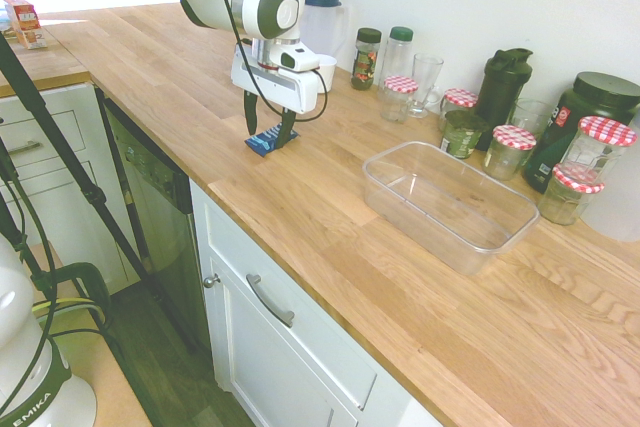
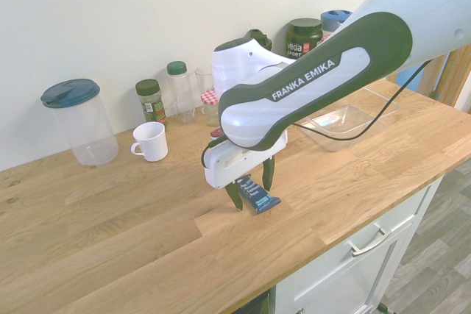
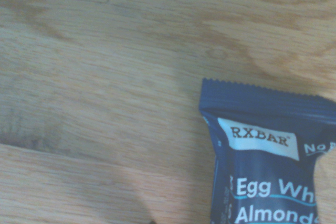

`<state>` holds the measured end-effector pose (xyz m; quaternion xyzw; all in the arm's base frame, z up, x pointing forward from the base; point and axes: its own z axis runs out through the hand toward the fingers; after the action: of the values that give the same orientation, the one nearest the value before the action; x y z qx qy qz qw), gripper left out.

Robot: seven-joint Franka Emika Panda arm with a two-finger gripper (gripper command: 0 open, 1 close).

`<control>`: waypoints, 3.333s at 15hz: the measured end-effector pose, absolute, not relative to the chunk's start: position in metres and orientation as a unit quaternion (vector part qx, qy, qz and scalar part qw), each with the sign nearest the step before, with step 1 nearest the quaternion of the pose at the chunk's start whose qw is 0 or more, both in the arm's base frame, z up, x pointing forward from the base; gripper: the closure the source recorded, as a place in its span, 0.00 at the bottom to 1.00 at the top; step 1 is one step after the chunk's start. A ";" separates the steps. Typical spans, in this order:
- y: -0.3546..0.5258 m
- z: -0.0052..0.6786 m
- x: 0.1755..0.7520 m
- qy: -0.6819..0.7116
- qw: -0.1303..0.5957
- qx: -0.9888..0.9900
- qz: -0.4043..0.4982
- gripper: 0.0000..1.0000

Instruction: Put the protein bar into the container

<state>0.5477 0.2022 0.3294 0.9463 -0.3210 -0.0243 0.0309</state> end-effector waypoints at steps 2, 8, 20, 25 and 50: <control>0.202 0.329 0.550 -0.321 0.030 0.946 -0.023 1.00; 0.204 0.329 0.551 -0.319 0.031 0.947 -0.020 1.00; 0.166 0.454 0.534 -0.331 -0.009 0.942 0.047 1.00; 0.043 0.527 0.520 -0.369 -0.055 0.926 0.064 1.00; -0.193 0.442 0.526 -0.431 -0.109 0.895 0.030 1.00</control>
<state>0.5262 -0.1930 0.4421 0.8954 -0.4305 0.0301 -0.1095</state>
